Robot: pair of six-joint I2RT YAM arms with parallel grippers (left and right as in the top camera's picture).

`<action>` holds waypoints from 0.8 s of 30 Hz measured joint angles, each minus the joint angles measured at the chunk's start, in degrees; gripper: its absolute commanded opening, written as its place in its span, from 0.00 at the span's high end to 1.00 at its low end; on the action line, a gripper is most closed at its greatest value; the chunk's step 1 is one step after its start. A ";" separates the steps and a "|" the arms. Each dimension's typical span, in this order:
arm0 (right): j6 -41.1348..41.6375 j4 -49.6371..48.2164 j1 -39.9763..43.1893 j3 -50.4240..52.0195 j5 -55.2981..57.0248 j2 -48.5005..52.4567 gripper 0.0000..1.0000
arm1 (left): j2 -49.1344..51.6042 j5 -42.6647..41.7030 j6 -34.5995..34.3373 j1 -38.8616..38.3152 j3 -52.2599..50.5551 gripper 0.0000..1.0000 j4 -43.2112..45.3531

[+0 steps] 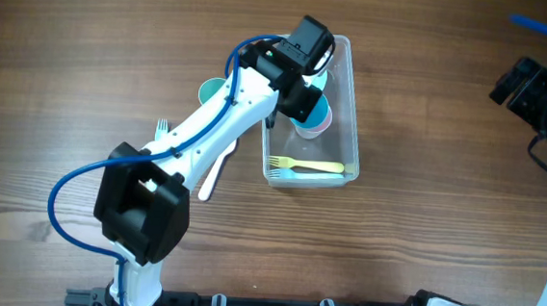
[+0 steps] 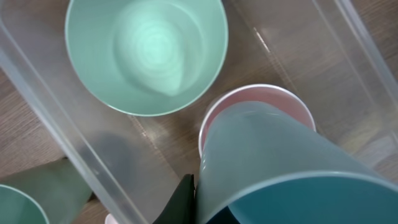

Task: Pack container
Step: 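Stack the blue cup into the pink cup in the container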

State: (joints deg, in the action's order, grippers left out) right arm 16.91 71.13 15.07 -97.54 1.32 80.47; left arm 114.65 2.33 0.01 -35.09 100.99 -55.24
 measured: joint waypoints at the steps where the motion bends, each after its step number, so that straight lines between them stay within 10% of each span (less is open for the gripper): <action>1: 0.00 0.00 0.00 0.00 0.00 0.00 0.00 | 0.02 0.00 0.02 0.35 0.00 0.87 0.00; 5: 0.00 0.00 0.00 0.00 0.00 0.00 0.00 | 0.02 0.00 0.31 0.72 0.00 0.41 0.04; 15: 0.00 0.00 0.00 0.00 0.00 0.00 0.00 | -2.69 0.02 -5.35 2.75 0.00 0.34 -0.79; 24: 0.00 0.00 0.00 0.00 0.00 0.00 0.00 | -9.16 -3.58 -11.50 24.26 0.66 0.34 -12.09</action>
State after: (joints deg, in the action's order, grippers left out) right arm 16.91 71.13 15.07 -97.54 1.32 80.47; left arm 105.49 -1.26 -11.49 -10.83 101.65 -67.33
